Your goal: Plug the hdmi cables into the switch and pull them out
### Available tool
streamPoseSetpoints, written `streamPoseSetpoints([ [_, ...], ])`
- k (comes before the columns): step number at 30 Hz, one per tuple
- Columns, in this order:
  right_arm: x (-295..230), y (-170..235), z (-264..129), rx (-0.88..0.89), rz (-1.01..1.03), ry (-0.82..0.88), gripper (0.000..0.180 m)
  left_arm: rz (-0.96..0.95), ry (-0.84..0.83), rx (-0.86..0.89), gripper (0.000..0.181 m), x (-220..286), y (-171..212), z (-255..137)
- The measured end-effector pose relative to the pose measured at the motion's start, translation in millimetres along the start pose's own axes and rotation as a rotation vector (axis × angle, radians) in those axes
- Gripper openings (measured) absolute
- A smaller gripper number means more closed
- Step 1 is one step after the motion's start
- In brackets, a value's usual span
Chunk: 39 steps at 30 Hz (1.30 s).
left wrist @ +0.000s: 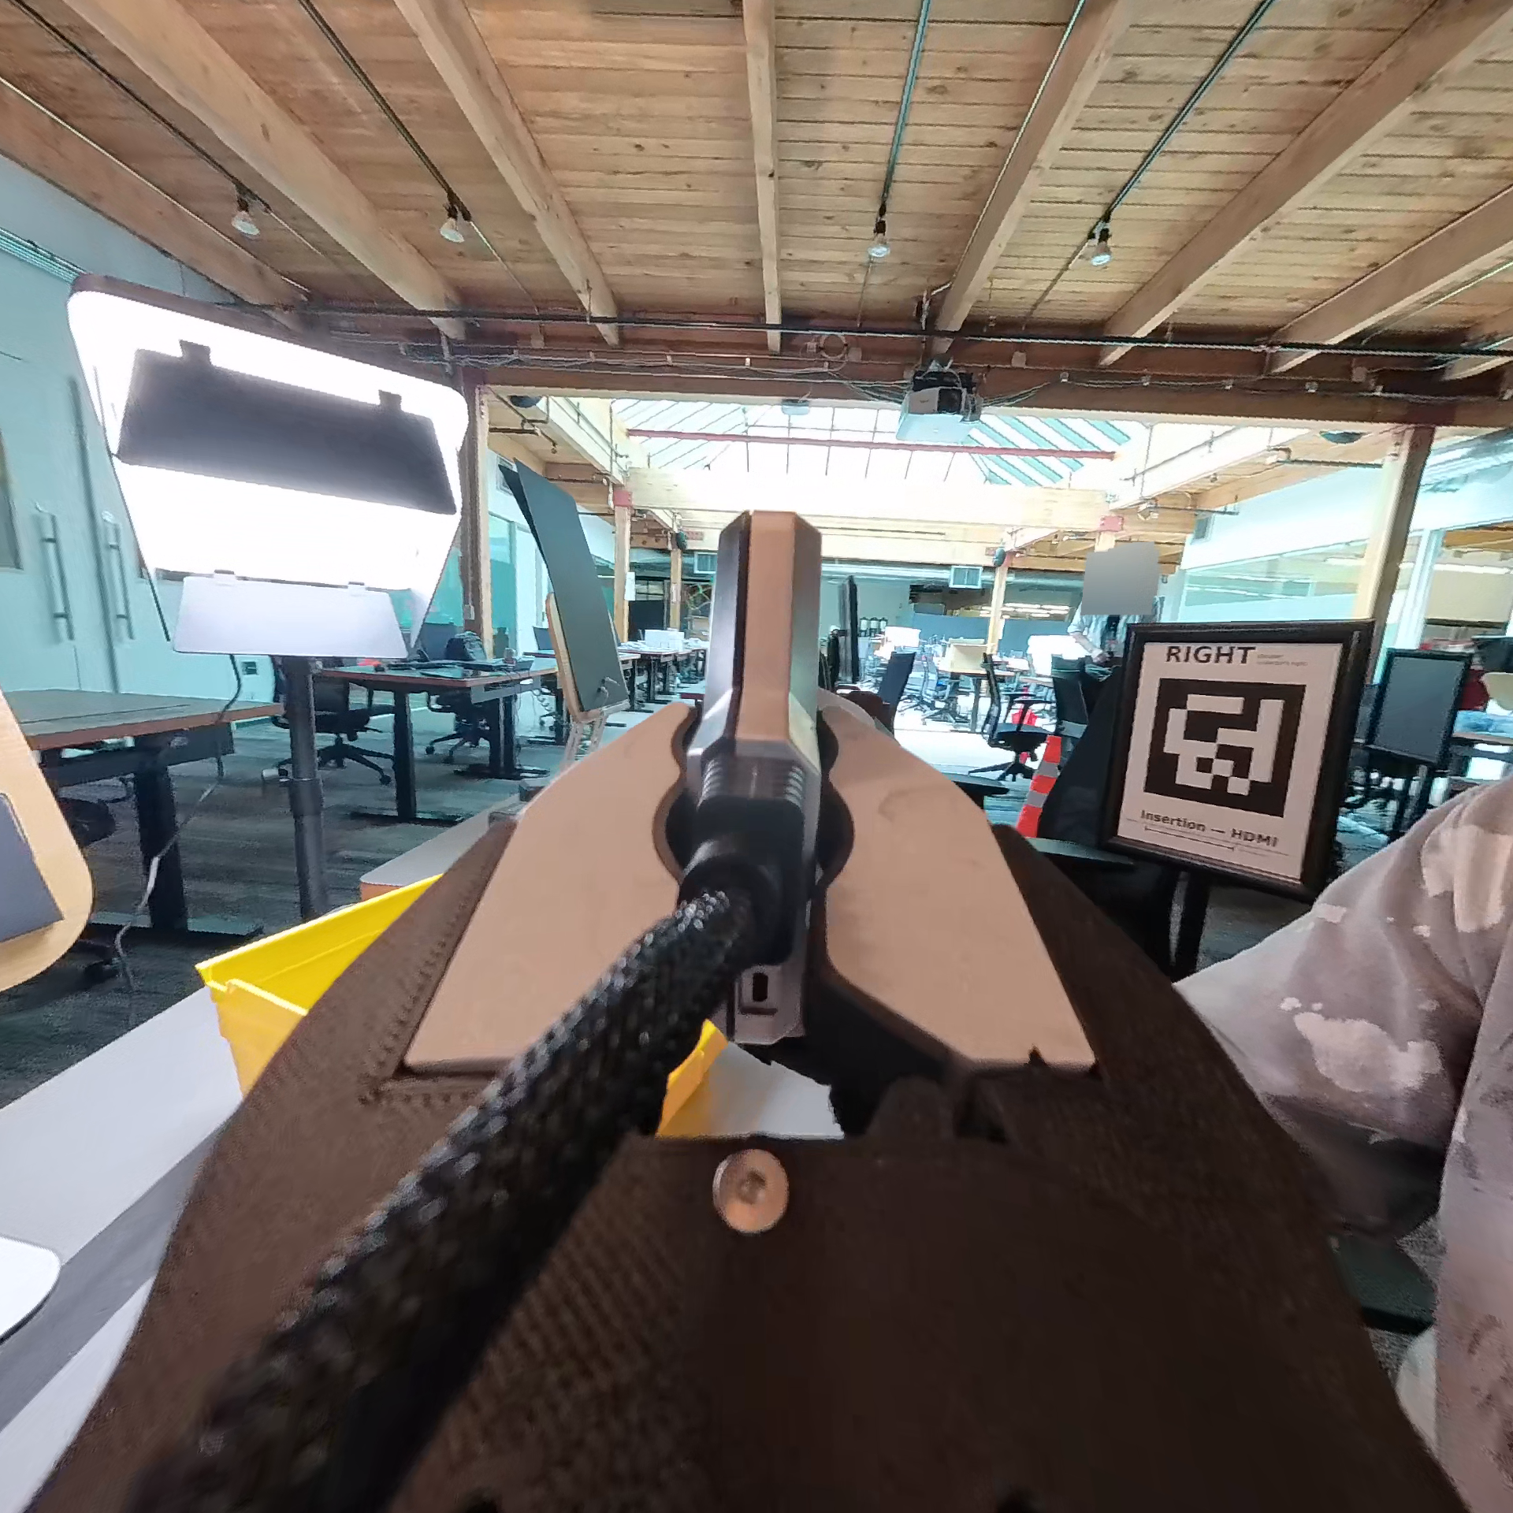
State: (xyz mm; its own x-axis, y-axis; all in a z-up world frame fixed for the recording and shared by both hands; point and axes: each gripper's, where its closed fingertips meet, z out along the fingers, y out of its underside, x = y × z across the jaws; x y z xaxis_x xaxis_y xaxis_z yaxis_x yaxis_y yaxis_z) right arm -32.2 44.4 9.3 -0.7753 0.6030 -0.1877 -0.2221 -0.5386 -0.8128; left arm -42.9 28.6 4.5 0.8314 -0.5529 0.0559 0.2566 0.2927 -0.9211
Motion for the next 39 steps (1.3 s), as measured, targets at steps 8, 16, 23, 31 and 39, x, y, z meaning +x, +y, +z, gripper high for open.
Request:
streamPoseSetpoints([
  [8, 4.9, 11.1, 0.5, -0.067, -0.115, 0.04, 0.018, -0.067, 0.021, 0.041, 0.024, -3.3, -3.8, -2.0],
  [16, -3.2, 6.7, 3.7, -0.01, -0.132, 0.028, 0.012, -0.126, 0.039, 0.066, 0.024, 0.0, -3.7, 3.7],
  [23, -10.5, 3.3, 6.2, 0.043, -0.112, -0.016, 0.012, -0.044, 0.018, 0.061, 0.024, 7.1, -9.3, 5.1],
  [31, -8.1, -66.5, -39.9, 0.272, -0.089, -0.025, 0.012, -0.025, -0.018, 0.278, 0.024, -2.1, -63.0, -34.8],
  [39, -67.4, 31.3, 32.2, -0.303, -0.113, -0.168, 0.011, 0.215, -0.326, 0.142, 0.024, -20.3, -82.2, -52.5],
])
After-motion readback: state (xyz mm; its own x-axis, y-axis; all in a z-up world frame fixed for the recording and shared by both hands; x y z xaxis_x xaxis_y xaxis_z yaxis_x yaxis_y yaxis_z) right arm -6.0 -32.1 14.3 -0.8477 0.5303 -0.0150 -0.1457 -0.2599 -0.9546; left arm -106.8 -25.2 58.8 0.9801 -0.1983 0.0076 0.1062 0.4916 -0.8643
